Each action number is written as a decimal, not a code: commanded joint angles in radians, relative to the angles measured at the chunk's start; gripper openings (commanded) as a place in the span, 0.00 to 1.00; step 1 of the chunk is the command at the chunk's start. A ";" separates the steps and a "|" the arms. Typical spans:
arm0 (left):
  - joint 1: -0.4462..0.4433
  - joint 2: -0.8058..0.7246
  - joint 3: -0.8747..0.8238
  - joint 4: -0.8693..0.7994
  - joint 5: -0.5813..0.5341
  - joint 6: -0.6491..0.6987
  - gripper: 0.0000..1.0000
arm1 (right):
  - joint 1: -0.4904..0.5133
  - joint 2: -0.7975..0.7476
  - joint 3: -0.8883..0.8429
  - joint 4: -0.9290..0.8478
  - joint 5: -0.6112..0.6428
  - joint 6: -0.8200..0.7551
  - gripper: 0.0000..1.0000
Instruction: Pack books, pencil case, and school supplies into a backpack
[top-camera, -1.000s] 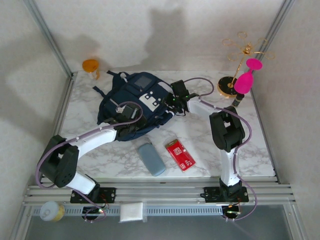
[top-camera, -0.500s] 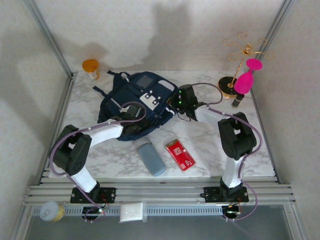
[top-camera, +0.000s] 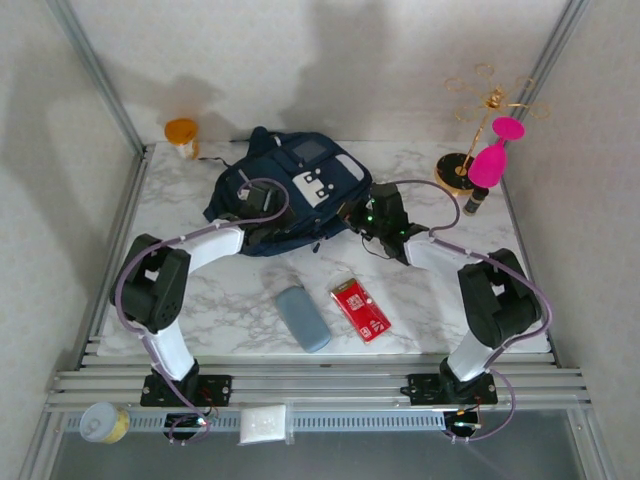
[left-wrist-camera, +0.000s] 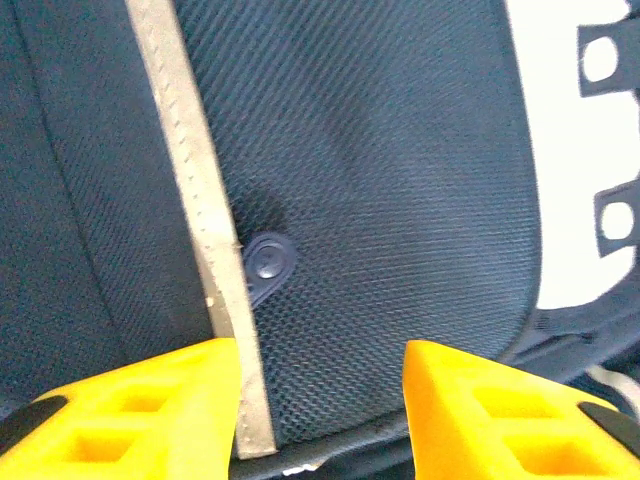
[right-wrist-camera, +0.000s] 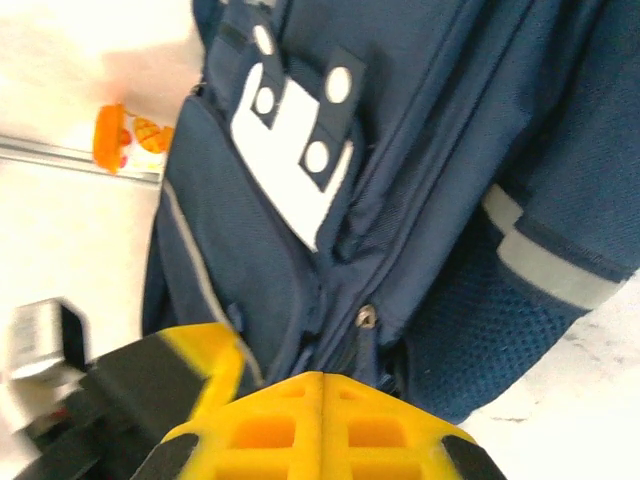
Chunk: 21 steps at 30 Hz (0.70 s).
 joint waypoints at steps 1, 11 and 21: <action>-0.009 -0.101 -0.033 -0.008 -0.023 -0.009 0.47 | -0.010 0.056 0.086 -0.089 0.044 -0.042 0.24; -0.095 -0.163 -0.092 -0.037 -0.065 -0.091 0.48 | -0.018 0.205 0.287 -0.204 0.098 0.009 0.51; -0.112 -0.152 -0.068 -0.063 -0.098 -0.121 0.49 | 0.010 0.334 0.468 -0.338 0.171 0.086 0.45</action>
